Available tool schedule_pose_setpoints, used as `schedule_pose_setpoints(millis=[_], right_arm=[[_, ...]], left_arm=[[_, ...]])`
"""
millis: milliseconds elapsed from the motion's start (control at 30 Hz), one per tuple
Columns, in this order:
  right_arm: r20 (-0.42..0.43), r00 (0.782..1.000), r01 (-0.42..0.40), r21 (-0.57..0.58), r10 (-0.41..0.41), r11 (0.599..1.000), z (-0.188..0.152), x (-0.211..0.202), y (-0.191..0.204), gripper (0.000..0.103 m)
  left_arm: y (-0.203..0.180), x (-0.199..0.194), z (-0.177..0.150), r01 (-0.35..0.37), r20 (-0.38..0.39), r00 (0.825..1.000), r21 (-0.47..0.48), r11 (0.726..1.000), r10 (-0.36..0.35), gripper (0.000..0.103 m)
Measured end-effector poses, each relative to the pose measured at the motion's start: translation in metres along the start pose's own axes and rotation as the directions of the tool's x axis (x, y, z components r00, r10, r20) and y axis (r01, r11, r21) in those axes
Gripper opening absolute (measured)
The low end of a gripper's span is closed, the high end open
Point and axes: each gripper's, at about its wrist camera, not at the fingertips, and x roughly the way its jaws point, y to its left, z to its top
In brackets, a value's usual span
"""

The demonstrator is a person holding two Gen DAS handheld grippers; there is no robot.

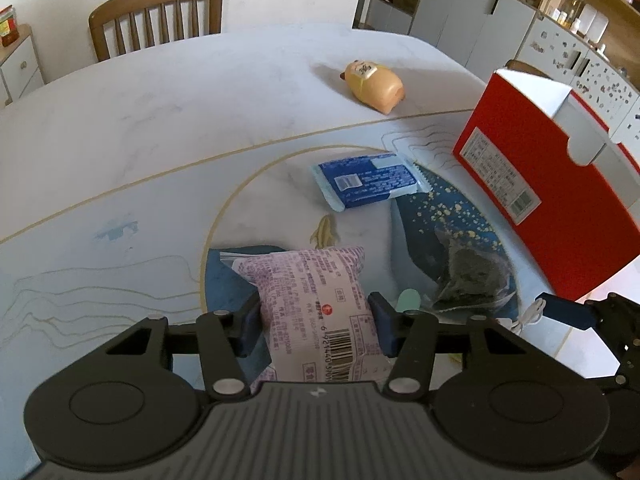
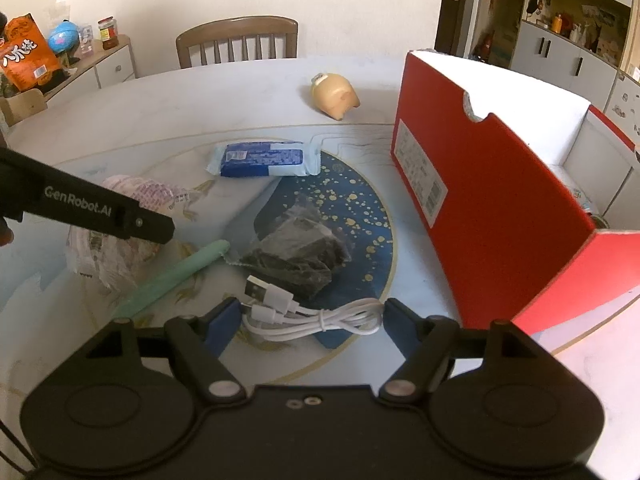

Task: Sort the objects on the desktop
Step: 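Grasp the pink-white bread bag with the left tool, then grasp the white USB cable with the right tool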

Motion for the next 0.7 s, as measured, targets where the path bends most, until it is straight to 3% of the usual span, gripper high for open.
schedule_pose_setpoints(millis=[700], right_arm=[[0.068,0.996,-0.066,0.012,0.065,0.998,0.014,-0.076,-0.023,0.077]], left_arm=[[-0.033,-0.069,-0.006,0.072,0.052,0.996,0.002,0.997,-0.072,0.054]])
